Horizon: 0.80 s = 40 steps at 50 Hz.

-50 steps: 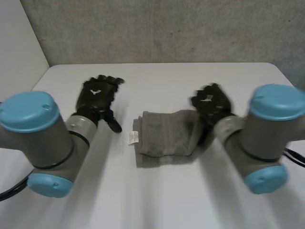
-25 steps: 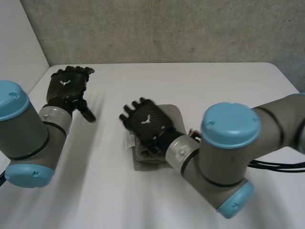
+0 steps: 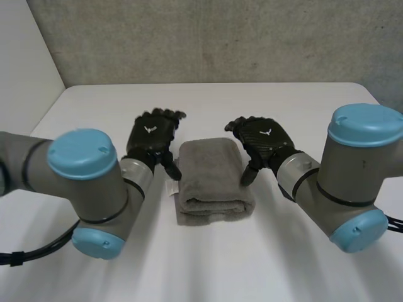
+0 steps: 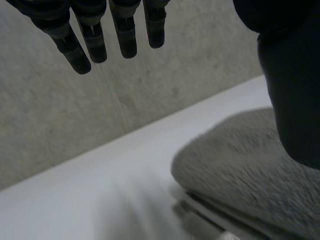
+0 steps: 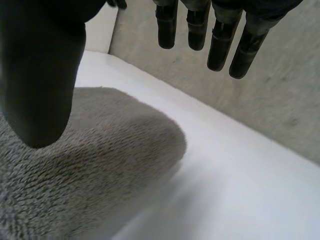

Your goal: Fold the towel.

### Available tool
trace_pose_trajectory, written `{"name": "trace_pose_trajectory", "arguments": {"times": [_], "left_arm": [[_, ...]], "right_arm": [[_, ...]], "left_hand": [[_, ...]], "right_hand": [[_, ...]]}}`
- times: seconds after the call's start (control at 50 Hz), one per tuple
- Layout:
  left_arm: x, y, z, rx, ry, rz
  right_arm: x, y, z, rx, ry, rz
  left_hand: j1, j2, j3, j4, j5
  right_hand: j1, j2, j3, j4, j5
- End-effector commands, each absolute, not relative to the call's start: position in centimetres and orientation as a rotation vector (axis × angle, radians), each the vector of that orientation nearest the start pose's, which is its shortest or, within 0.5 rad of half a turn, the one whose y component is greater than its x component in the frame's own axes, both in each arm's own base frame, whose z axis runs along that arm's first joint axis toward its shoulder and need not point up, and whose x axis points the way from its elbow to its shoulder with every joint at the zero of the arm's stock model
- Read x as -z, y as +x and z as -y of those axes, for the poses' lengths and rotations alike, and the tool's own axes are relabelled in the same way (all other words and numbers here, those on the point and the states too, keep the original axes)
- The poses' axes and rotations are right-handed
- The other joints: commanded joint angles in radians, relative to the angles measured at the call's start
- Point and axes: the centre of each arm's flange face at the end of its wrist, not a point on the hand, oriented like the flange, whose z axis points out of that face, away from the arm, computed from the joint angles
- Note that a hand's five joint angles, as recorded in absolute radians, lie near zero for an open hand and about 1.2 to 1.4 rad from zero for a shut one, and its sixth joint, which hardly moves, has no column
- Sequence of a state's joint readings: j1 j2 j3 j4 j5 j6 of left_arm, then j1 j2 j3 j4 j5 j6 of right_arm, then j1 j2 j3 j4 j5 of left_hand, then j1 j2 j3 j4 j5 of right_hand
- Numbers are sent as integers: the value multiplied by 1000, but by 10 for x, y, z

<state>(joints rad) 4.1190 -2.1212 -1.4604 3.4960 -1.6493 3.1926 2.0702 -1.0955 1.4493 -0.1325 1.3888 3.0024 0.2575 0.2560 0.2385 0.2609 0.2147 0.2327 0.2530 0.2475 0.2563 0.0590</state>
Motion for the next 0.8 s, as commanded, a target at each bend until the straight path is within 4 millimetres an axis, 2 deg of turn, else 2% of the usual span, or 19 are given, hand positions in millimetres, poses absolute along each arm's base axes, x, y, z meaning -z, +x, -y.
{"name": "trace_pose_trajectory", "arguments": {"times": [0.02,0.06,0.18,0.28,0.32,0.34,0.38,0.42,0.44,0.48,0.5,0.54,0.56,0.6,0.62,0.64,0.66,0.7,0.8], "left_arm": [[-137,-334,263,2165,794,-2546],[-126,-336,263,2132,808,-2564],[-114,-336,263,2089,819,-2585],[-116,-340,258,2096,837,-2584],[-126,-341,258,2130,830,-2567],[-126,-341,258,2131,830,-2567],[-149,-340,257,2197,812,-2530],[-162,-338,257,2235,798,-2510],[-162,-338,257,2236,798,-2510],[-187,-333,258,2300,763,-2466],[-187,-333,258,2300,763,-2466],[-214,-326,258,2363,728,-2413],[-214,-326,258,2363,728,-2413],[-242,-310,264,2403,658,-2363],[-242,-310,264,2404,658,-2362],[-256,-300,266,2408,623,-2344],[-256,-300,266,2408,622,-2344],[-275,-283,268,2390,569,-2336],[-290,-266,266,2364,515,-2334]], "right_arm": [[-152,317,277,1485,-841,-2118],[-137,318,282,1439,-844,-2158],[-126,319,282,1384,-861,-2195],[-135,319,283,1396,-866,-2173],[-158,319,283,1459,-860,-2125],[-158,319,283,1459,-860,-2125],[-194,315,281,1559,-845,-2055],[-210,309,283,1612,-825,-2033],[-210,309,283,1613,-825,-2033],[-238,295,288,1717,-769,-2009],[-238,295,288,1718,-769,-2009],[-264,283,288,1812,-720,-1980],[-265,283,288,1813,-720,-1980],[-282,264,292,1923,-630,-2013],[-282,264,292,1923,-629,-2013],[-290,255,295,1978,-581,-2030],[-291,255,295,1979,-581,-2030],[-303,243,295,2052,-520,-2055],[-310,229,296,2079,-476,-2094]], "left_hand": [[-82,-81,-63,-86,-214],[-79,-78,-60,-83,-211],[-79,-78,-60,-83,-211],[-79,-78,-60,-83,-211],[-79,-78,-60,-83,-211],[-79,-78,-60,-83,-211],[-79,-78,-60,-83,-211],[-79,-78,-60,-83,-211],[-79,-78,-60,-83,-211],[-82,-81,-63,-85,-214],[-82,-81,-63,-86,-214],[-82,-81,-63,-86,-214],[-82,-81,-63,-86,-214],[-79,-78,-60,-83,-211],[-79,-78,-60,-83,-211],[-82,-81,-63,-85,-214],[-82,-81,-63,-86,-214],[-82,-81,-63,-86,-214],[-79,-78,-60,-83,-211]], "right_hand": [[-58,-78,-73,-82,-59],[-58,-78,-73,-82,-59],[-58,-78,-73,-82,-59],[-58,-78,-73,-82,-59],[-58,-78,-73,-82,-59],[-58,-78,-73,-82,-59],[-58,-78,-73,-82,-59],[-58,-78,-73,-82,-59],[-58,-78,-73,-82,-59],[-58,-78,-73,-82,-59],[-58,-78,-73,-82,-59],[-58,-78,-73,-82,-59],[-58,-78,-73,-82,-59],[-58,-78,-73,-82,-59],[-58,-78,-73,-82,-59],[-58,-78,-73,-82,-59],[-58,-78,-73,-82,-59],[-58,-78,-73,-82,-59],[-58,-78,-73,-82,-59]]}}
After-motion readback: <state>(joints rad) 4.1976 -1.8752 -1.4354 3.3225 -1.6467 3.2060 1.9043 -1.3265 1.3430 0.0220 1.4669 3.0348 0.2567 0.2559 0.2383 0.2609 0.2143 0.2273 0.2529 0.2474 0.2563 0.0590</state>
